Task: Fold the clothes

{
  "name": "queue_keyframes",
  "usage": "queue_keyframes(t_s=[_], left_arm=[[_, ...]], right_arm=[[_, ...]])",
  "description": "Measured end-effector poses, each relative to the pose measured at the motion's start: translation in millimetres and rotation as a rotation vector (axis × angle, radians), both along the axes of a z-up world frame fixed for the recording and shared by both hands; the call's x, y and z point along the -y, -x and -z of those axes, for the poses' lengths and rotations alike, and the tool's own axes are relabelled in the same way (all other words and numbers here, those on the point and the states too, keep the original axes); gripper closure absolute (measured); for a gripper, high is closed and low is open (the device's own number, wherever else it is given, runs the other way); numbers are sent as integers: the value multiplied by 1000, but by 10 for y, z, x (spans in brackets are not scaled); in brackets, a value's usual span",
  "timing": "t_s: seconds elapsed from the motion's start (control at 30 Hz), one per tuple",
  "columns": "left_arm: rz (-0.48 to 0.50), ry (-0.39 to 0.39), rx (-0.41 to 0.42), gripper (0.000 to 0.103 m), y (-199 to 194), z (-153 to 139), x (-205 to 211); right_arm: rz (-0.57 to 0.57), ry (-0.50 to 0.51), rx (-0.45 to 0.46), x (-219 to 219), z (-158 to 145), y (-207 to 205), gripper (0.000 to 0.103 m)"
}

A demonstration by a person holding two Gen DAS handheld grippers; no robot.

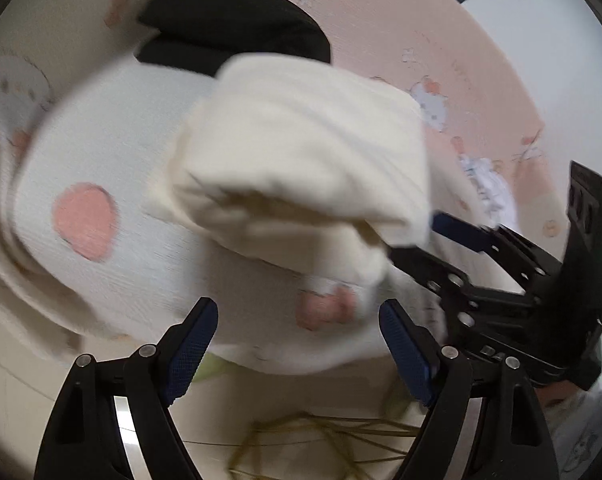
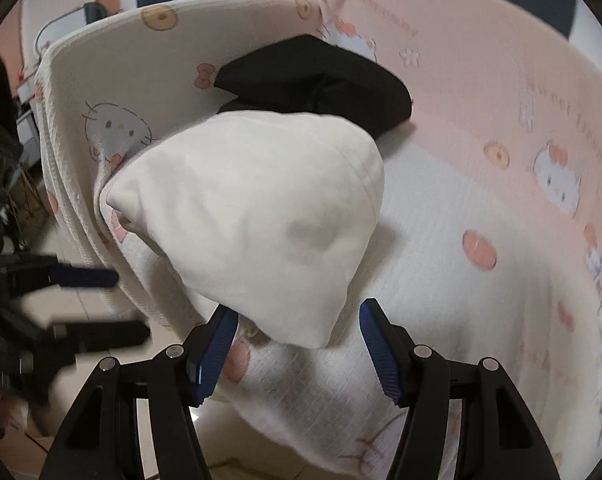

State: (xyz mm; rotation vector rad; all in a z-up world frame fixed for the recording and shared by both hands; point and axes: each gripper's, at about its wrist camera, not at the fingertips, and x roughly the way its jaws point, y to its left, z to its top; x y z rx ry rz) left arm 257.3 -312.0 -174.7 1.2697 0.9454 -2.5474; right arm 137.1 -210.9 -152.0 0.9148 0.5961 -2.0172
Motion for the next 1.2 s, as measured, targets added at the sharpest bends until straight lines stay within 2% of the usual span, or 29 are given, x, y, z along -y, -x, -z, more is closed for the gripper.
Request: queue_keyframes(t_s=[0.03,0.1,0.13,0.17,0.2,0.27,0.3,0.43,0.57,0.63,0.77,1.0,1.2], left_arm=[[-4,-39,-14,22,5,34,-7],[-81,-139,-41,46,23,133,65],[-116,-167,-30,66,53,184,103],[-151,-195,-19,68,83,235,140],[-178,-239,-41,68,102,283,177],[-183,-279,-66,68,132,302,194],[-186,-299,-79,68,146,311,202],[-200,-327,-115,69,172,325,210],[-196,-365,-134,72,270,385,209],[-171,-347,-145,74,364,355,190],[-153,-312,-153,73,517,303,221],[-208,-352,-196,73,538,277,352],[-230,-364,-228,74,577,269,381]], right_arm=[[-4,5,-14,9,-5,-1,40],[-18,17,-40,27,-37,2,41],[-27,22,-54,34,-53,3,41],[-37,27,-68,40,-69,4,41],[-46,32,-80,48,-84,5,42],[-64,24,-80,83,-88,-8,49],[-76,20,-74,94,-75,-18,58],[-72,30,-43,104,-51,1,66],[-36,113,28,30,-95,79,72],[-40,117,2,26,-125,61,79],[-11,142,5,-4,-160,95,81],[-12,141,12,-48,-160,72,83],[10,156,65,-70,-141,122,83]])
